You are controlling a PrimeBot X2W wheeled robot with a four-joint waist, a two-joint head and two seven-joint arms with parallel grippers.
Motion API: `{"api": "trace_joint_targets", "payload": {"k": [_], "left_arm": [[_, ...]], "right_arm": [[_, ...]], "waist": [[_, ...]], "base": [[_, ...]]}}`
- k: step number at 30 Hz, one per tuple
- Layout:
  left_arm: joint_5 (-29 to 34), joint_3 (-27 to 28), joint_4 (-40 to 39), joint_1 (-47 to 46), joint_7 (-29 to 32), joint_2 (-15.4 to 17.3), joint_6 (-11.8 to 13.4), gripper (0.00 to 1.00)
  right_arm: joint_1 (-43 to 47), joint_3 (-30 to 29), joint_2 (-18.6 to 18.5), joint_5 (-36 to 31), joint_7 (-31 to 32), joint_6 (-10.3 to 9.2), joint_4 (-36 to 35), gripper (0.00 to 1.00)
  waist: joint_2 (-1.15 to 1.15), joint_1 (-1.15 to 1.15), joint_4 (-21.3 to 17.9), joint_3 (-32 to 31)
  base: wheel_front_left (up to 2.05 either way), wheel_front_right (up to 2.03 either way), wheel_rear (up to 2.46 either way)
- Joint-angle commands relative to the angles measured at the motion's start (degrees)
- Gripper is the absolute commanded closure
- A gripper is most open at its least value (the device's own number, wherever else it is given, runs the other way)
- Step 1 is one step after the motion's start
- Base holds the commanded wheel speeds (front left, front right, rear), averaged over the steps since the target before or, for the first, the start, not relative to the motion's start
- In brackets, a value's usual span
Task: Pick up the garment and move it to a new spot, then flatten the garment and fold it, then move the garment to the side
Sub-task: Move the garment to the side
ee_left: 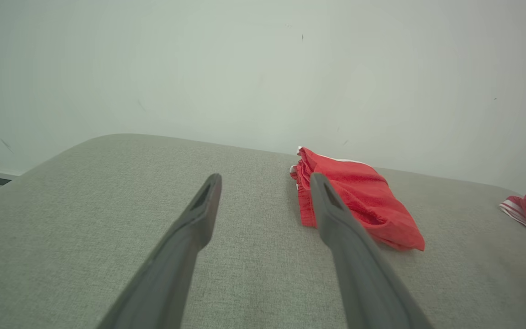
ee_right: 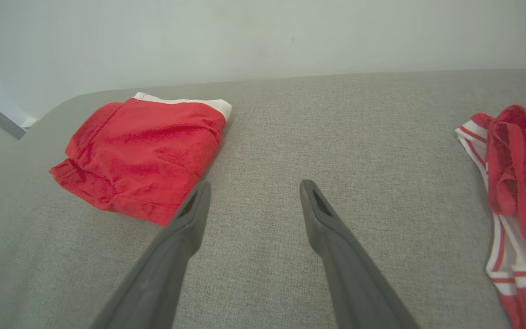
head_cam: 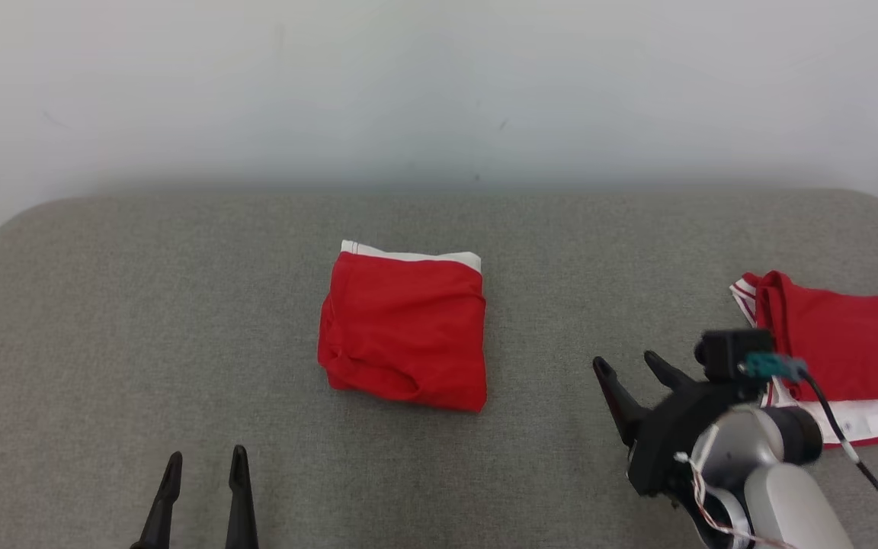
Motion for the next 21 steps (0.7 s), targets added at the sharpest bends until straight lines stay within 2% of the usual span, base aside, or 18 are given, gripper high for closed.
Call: {"api": "trace_joint_targets", "payload": {"k": [1, 5, 9, 13, 21], "left_arm": [[0.0, -0.2, -0.3, -0.4, -0.2, -0.2, 0.0, 0.0], [0.5, -1.0, -0.4, -1.9, -0.2, -0.2, -0.3, 0.0], [0.5, -2.0, -0.2, -3.5, -0.2, -0.3, -0.3, 0.0], [0.1, -2.9, -0.1, -5.0, -0.2, -0.5, -0.5, 0.0], [-0.3, -4.8, 0.1, -7.3, -0.2, -0.7, -0.9, 0.0]], "right_arm": [[-1.5, 0.8, -0.1, -1.0, 3.0, -0.1, 0.5, 0.0], [-10.4, 0.1, -0.1, -1.8, 12.1, -0.1, 2.3, 0.0], [-17.5, -1.1, 0.0, -1.0, 16.7, -0.1, 7.6, 0.0], [-22.6, -2.0, -0.1, -0.5, 16.9, -0.1, 15.5, 0.0], [-30.6, -2.1, 0.0, 1.3, 11.7, -0.1, 30.7, 0.0]], "waist": [[0.0, 0.0, 0.9, 1.2], [0.0, 0.0, 2.7, 3.2], [0.0, 0.0, 5.3, 5.6], [0.0, 0.0, 7.7, 8.1], [0.0, 0.0, 11.7, 12.1]], "base": [[0.0, 0.0, 0.0], [0.0, 0.0, 0.0], [0.0, 0.0, 0.0], [0.0, 0.0, 0.0], [0.0, 0.0, 0.0]]}}
